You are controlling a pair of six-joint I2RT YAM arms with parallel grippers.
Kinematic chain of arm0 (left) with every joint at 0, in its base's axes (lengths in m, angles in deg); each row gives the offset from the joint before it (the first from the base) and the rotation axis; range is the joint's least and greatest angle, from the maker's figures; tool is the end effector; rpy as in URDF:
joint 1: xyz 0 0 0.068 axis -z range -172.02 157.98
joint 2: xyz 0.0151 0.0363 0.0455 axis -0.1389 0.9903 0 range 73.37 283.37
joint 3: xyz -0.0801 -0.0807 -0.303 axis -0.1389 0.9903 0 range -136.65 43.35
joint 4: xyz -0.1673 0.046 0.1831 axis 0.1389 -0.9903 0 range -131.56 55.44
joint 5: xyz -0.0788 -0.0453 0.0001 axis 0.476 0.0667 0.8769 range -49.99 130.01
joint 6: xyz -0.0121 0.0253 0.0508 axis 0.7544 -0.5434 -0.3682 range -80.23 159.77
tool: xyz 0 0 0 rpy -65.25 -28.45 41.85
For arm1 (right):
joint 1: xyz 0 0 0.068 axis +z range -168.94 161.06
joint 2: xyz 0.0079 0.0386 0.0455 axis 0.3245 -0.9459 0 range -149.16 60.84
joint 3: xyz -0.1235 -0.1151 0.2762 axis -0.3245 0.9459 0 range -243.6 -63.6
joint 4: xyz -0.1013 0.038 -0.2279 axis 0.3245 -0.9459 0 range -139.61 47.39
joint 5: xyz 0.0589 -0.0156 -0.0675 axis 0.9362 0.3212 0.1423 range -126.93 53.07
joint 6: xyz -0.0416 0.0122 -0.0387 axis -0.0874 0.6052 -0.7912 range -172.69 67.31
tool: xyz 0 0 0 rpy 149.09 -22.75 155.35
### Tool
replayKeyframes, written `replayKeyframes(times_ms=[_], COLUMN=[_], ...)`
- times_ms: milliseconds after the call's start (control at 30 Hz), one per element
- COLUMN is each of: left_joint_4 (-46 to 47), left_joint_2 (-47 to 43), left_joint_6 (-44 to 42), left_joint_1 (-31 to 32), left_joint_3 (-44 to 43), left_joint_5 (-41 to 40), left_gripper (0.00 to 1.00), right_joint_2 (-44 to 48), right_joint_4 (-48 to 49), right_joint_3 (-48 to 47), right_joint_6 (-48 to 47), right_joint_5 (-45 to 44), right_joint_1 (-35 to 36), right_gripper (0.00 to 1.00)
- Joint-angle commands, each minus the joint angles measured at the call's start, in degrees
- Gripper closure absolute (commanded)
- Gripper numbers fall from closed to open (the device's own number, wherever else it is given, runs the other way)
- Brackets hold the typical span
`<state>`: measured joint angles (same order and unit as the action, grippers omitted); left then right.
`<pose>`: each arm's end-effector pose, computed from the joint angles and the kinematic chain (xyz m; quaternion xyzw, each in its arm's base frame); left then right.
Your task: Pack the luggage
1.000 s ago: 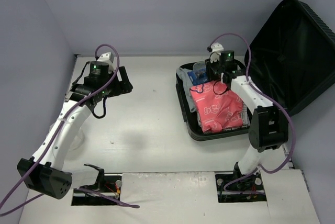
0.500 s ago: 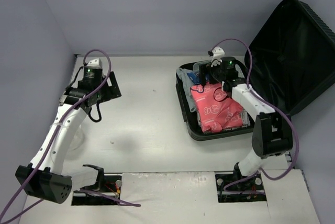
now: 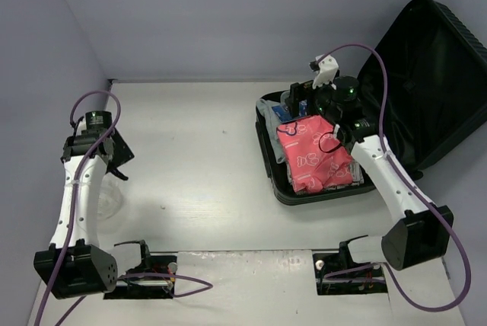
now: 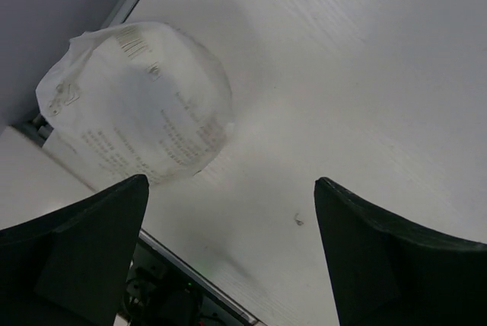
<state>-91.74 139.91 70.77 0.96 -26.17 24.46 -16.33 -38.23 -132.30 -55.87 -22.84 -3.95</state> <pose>0.1897 0.0345 0.3832 -0.3465 0.8779 0.0627 0.3246 0.2922 0.0888 0.4385 -0.1972 0.7040 0.1588 0.6635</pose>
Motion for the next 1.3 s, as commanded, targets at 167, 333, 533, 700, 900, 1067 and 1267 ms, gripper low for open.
replayKeyframes(times_ms=[167, 333, 533, 700, 900, 1067, 1267], left_joint_4=[1.54, 5.06, 10.42, 13.24, 9.38, 9.37, 12.54], left_joint_2=[-0.36, 4.72, 13.43, 14.32, 12.29, 13.17, 16.16], left_joint_6=[2.83, 5.29, 6.08, 5.21, 6.26, 10.04, 10.22], left_joint_1=[-4.66, -8.25, -9.67, -6.7, 15.0, 26.6, 37.25], left_joint_3=[6.67, 10.01, 10.46, 6.07, -4.74, -5.98, -4.58], left_joint_5=[-11.96, -13.81, -11.35, 2.97, 2.8, 3.59, 3.16], left_gripper=[0.16, 0.15, 0.33, 1.0, 1.0, 1.0, 1.0], right_joint_2=[3.95, 5.09, 6.94, 8.7, 8.35, 8.0, 7.03], right_joint_4=[1.51, 1.51, 1.59, 1.51, 1.42, 1.42, 1.24], right_joint_3=[1.38, 3.75, 6.22, 6.31, 5.78, 5.78, 6.39], right_joint_6=[4.66, 5.9, 5.91, 5.2, 5.9, 6.96, 7.92], right_joint_5=[6.12, 7.97, 7.8, 5.6, 5.86, 7.18, 8.5], right_joint_1=[3.12, 3.74, 3.83, 3.83, 3.83, 3.91, 5.23], right_gripper=[0.0, 0.0, 0.0, 0.0, 0.0, 0.0, 0.0])
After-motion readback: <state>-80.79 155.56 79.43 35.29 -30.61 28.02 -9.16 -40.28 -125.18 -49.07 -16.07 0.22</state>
